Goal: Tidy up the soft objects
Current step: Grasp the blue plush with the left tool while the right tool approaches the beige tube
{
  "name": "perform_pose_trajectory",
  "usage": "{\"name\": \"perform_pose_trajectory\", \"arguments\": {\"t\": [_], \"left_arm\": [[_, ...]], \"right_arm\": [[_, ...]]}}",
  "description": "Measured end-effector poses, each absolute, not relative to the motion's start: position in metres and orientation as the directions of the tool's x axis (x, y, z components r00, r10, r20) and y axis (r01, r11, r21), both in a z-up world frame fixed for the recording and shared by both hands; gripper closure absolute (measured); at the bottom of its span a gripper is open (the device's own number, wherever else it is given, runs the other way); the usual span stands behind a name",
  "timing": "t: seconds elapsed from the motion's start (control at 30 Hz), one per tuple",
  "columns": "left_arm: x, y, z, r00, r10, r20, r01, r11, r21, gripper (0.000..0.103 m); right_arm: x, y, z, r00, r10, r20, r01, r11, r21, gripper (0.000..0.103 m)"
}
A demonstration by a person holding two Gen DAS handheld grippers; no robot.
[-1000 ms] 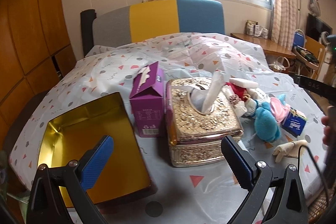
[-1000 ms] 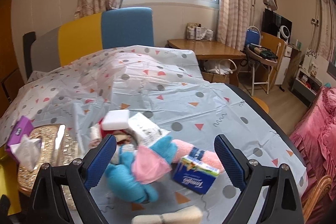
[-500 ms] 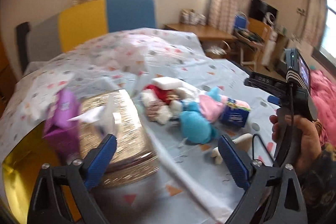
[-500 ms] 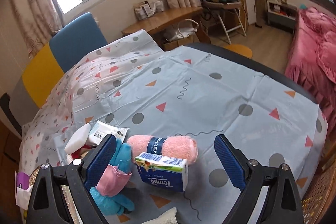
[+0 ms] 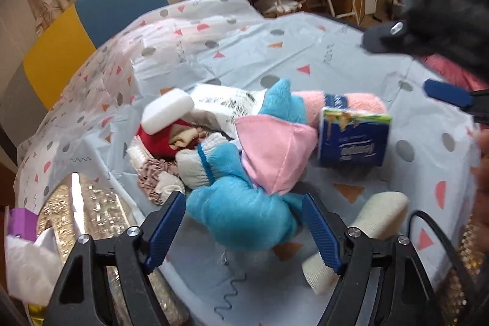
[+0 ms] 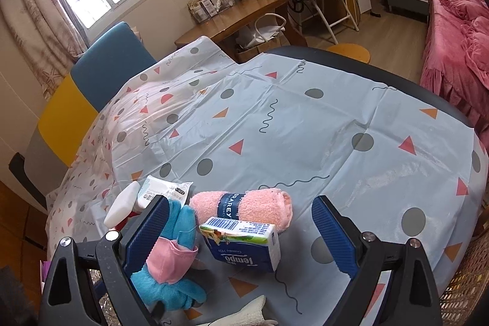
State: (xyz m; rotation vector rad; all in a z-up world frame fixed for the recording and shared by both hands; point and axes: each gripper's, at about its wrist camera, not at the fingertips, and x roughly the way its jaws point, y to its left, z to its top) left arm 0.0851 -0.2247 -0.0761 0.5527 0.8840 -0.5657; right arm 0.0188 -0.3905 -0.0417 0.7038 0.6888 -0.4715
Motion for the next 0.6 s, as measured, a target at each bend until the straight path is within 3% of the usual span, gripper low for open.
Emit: {"name": "perform_pose_trajectory", "arguments": {"t": [0.07,0.13,0.2,0.27,0.4,0.6], "left_arm": [[0.091,-0.23,-0.087,0.5,-0.222,-0.837,0.665,0.718,0.207,0.024],[0.094,-0.232,-0.093,0.482,-0.239,-0.843,0.674,0.716,0.182,0.047],[0.094,-0.222,-0.088,0.462,-0.308,-0.832,0.677,0.729,0.106,0.055],[0.092,-0.205,-0.076,0.425,-0.379,-0.822,0.667,0.745,0.002,0.057],[0.074,-0.171,-0.04,0.436,-0.465,-0.77,0.652,0.754,-0.086,0.057],[0.057,-0.128,0.0,0.452,-0.527,-0.72,0.624,0.763,-0.167,0.055]], "right_arm": [[0.02,-0.391,-0.043,0.685,-0.153,-0.713,0.6,0.675,0.431,0.007],[0.021,-0.391,-0.044,0.684,-0.147,-0.715,0.597,0.677,0.432,0.007],[0.022,-0.39,-0.044,0.679,-0.152,-0.718,0.599,0.68,0.422,0.007],[0.021,-0.39,-0.043,0.68,-0.169,-0.713,0.604,0.681,0.415,0.01],[0.023,-0.391,-0.044,0.683,-0.146,-0.715,0.591,0.686,0.424,0.02],[0.044,-0.371,-0.056,0.643,-0.037,-0.765,0.513,0.762,0.395,0.021]]}}
